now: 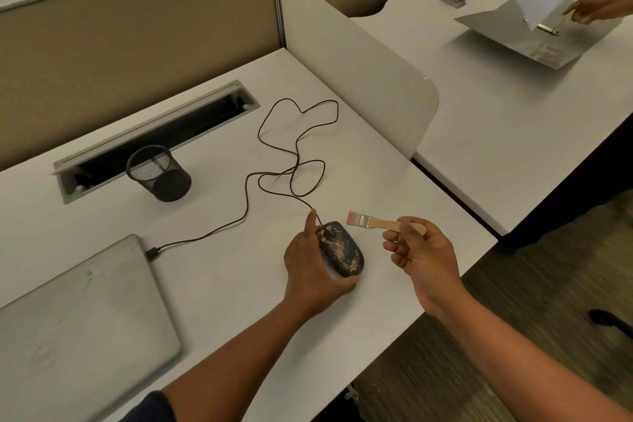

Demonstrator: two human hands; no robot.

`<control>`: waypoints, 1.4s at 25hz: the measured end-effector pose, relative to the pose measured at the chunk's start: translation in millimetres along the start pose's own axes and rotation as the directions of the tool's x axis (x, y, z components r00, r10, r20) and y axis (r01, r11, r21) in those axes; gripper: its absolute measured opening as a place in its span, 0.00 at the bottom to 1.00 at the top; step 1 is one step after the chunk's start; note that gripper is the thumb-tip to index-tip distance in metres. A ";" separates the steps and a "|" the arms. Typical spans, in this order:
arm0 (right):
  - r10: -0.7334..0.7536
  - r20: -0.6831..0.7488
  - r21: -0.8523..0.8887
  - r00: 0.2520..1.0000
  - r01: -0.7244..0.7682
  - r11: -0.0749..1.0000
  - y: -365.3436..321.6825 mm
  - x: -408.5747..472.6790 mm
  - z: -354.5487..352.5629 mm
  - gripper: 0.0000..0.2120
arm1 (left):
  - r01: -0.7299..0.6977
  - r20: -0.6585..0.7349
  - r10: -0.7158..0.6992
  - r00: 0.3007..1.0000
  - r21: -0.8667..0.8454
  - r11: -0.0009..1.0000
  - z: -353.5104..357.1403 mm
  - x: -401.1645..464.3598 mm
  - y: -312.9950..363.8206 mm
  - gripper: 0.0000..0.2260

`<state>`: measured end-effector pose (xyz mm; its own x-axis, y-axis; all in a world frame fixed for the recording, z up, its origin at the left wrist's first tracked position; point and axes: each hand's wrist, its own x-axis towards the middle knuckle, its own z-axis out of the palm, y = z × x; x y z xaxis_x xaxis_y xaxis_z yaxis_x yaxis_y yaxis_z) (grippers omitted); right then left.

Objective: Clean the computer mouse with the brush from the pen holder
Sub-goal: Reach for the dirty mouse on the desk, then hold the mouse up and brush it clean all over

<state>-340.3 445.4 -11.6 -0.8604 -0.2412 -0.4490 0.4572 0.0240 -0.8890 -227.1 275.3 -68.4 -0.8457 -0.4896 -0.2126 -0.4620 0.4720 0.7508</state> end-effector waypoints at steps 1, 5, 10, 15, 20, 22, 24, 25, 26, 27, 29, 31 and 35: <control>-0.006 -0.001 0.014 1.000 0.006 1.000 -2.4 -2.8 -1.0 0.06 | -0.020 0.019 0.020 1.000 -0.003 1.000 -2.9 -4.0 4.2 0.65; -0.007 -0.020 0.151 1.000 0.010 0.988 -17.2 -26.2 -5.7 0.06 | -0.114 0.125 0.116 0.985 -0.027 0.993 -23.3 -24.2 23.4 0.64; 0.028 -0.091 0.337 0.995 0.004 0.942 -23.6 -81.9 -15.7 0.07 | -0.249 0.212 0.250 0.945 -0.033 0.968 -49.1 -57.2 38.1 0.65; 0.112 -0.245 0.508 0.963 0.029 0.861 -9.9 -159.3 -25.7 0.08 | -0.405 0.306 0.401 0.863 -0.054 0.913 -66.8 -98.6 43.5 0.66; 0.192 -0.340 0.580 0.921 0.044 0.813 2.2 -225.6 -40.2 0.11 | -0.509 0.400 0.488 0.776 -0.063 0.859 -68.0 -139.0 54.1 0.66; 0.220 -0.359 0.592 0.907 0.039 0.805 5.2 -242.9 -50.6 0.12 | -0.539 0.427 0.509 0.747 -0.058 0.840 -62.0 -154.0 61.3 0.66; 0.232 -0.368 0.594 0.900 0.036 0.804 9.6 -251.9 -64.4 0.12 | -0.548 0.453 0.518 0.726 -0.073 0.833 -50.9 -163.1 67.5 0.65; 0.234 -0.373 0.592 0.898 0.036 0.805 11.9 -254.6 -72.8 0.12 | -0.550 0.467 0.520 0.715 -0.084 0.831 -44.3 -166.6 70.8 0.65; 0.235 -0.375 0.592 0.897 0.036 0.805 14.0 -255.5 -81.8 0.11 | -0.553 0.480 0.523 0.704 -0.090 0.828 -37.4 -169.3 74.3 0.66; 0.236 -0.377 0.594 0.896 0.038 0.804 16.4 -256.1 -93.3 0.11 | -0.557 0.491 0.524 0.695 -0.092 0.825 -28.8 -172.0 78.8 0.66; 0.232 -0.381 0.599 0.895 0.047 0.800 20.4 -255.0 -115.9 0.09 | -0.557 0.502 0.525 0.687 -0.098 0.825 -13.6 -176.9 88.1 0.66; 0.226 -0.378 0.602 0.898 0.053 0.797 24.8 -253.3 -139.5 0.07 | -0.564 0.513 0.526 0.678 -0.096 0.820 1.4 -183.2 97.6 0.65; 0.258 -0.346 0.631 0.902 0.021 0.775 33.1 -248.3 -177.0 0.05 | -0.570 0.532 0.514 0.673 -0.070 0.818 25.6 -194.7 113.1 0.65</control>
<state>-151.4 677.8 54.5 -0.7364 0.1241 -0.6651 0.4788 -0.5989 -0.6419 -121.6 442.8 41.9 -0.9487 0.3034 -0.0893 0.1229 0.6139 0.7797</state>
